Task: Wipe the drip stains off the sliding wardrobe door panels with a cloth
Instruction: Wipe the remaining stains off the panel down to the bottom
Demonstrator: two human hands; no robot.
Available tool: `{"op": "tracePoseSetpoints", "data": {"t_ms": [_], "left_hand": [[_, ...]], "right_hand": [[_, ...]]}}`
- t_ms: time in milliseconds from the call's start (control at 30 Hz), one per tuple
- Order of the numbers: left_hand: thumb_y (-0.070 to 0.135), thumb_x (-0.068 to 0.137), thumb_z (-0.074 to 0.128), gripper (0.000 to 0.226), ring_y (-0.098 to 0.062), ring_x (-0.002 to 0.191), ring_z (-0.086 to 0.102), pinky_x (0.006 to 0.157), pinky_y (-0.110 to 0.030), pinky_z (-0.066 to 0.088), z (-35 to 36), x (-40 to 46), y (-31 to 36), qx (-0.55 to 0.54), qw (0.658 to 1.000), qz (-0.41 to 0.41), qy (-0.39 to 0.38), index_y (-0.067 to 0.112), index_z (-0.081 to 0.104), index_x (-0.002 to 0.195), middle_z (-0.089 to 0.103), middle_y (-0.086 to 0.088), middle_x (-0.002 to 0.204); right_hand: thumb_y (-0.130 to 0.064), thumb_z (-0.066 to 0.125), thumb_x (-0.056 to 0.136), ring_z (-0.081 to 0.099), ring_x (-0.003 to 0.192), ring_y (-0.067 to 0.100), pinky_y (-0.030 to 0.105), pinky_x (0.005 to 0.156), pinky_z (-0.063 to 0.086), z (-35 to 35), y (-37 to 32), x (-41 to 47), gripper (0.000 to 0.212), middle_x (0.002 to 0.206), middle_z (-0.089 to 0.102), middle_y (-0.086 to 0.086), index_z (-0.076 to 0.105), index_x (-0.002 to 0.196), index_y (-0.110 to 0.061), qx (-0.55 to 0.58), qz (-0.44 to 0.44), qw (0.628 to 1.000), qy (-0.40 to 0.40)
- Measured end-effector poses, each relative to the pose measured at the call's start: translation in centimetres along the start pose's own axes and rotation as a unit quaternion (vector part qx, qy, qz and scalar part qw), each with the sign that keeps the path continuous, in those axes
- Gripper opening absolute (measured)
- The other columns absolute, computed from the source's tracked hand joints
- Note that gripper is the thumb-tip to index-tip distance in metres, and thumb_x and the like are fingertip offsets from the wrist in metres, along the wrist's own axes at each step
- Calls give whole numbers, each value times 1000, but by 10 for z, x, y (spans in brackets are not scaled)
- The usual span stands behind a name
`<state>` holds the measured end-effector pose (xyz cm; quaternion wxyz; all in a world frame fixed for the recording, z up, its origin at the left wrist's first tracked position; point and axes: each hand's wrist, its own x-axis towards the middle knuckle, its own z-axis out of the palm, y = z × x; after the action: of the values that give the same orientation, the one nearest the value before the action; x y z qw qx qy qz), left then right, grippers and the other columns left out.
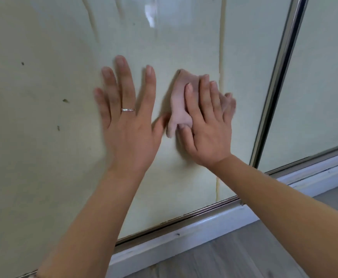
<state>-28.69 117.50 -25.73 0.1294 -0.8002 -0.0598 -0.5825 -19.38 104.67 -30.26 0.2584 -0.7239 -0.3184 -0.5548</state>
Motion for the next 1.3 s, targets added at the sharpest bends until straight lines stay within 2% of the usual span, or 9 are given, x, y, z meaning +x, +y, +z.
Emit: {"op": "tracePoseSetpoints", "data": {"t_ms": [67, 133, 333, 533, 767, 933, 1033, 1167, 1300], "left_hand": [[51, 95, 40, 62, -45, 134, 18, 110, -53, 12, 1, 16, 5, 16, 1000, -16, 16, 14, 33, 144, 27, -31, 145], [55, 95, 35, 63, -43, 135, 15, 110, -52, 11, 1, 18, 5, 25, 999, -18, 11, 15, 32, 144, 27, -29, 146], [51, 89, 48, 70, -40, 136, 9, 111, -49, 7, -1, 15, 2, 36, 999, -14, -3, 17, 27, 146, 21, -26, 148], [53, 91, 45, 70, -40, 136, 9, 112, -48, 5, 2, 14, 1, 56, 998, -8, 3, 17, 25, 147, 21, -25, 148], [55, 90, 45, 70, -39, 136, 11, 113, -47, 6, 2, 15, 2, 58, 998, -13, 4, 18, 26, 147, 23, -25, 148], [57, 93, 37, 66, -39, 135, 14, 113, -46, 5, 2, 14, 2, 73, 997, -15, 8, 17, 28, 145, 28, -27, 146], [57, 91, 41, 68, -39, 135, 17, 111, -49, 11, 1, 15, 4, 75, 997, -10, 6, 17, 29, 145, 29, -28, 145], [54, 89, 45, 70, -39, 136, 17, 111, -51, 13, -1, 15, 4, 73, 997, -17, 0, 17, 28, 145, 28, -28, 147], [54, 89, 46, 70, -37, 136, 14, 111, -49, 10, 1, 15, 2, 67, 998, -8, 5, 17, 28, 145, 28, -27, 147]], "right_hand": [[-41, 24, 97, 19, 143, 29, 59, 111, 13, 1, 4, 33, 58, 149, 35, 25, 27, 145, -9, -17, 24, 998, 47], [-47, 14, 98, 6, 149, 21, 56, 114, 8, 9, 6, 32, 62, 152, 28, 21, 24, 148, -11, -34, 41, 997, 62], [-47, 8, 101, -9, 149, 19, 61, 110, 15, 7, 6, -42, 61, 153, 16, 19, -8, 154, -22, -15, 69, 997, -16], [-48, 10, 100, 15, 145, 29, 57, 114, 9, -1, 11, 47, 63, 152, 29, 25, 21, 147, -8, -5, 90, 994, 59], [-46, 11, 101, -8, 149, 19, 60, 112, 14, 5, 11, -28, 62, 154, 18, 19, -4, 155, -19, -17, 79, 997, -4], [-49, 11, 101, -10, 146, 10, 52, 116, 2, 2, 16, 38, 62, 152, 29, 24, 20, 148, -9, -5, 86, 995, 57], [-48, 10, 101, -12, 147, 11, 53, 116, 4, 4, 17, 12, 62, 152, 26, 23, 19, 150, -11, -11, 76, 997, 29], [-47, 10, 101, -13, 148, 16, 57, 112, 12, -4, 19, -52, 61, 155, 12, 15, -4, 155, -22, -19, 29, 997, -65], [-46, 13, 100, -5, 149, 18, 56, 114, 8, -3, 15, -1, 60, 155, 20, 17, 16, 152, -15, -9, 53, 999, -9]]}}
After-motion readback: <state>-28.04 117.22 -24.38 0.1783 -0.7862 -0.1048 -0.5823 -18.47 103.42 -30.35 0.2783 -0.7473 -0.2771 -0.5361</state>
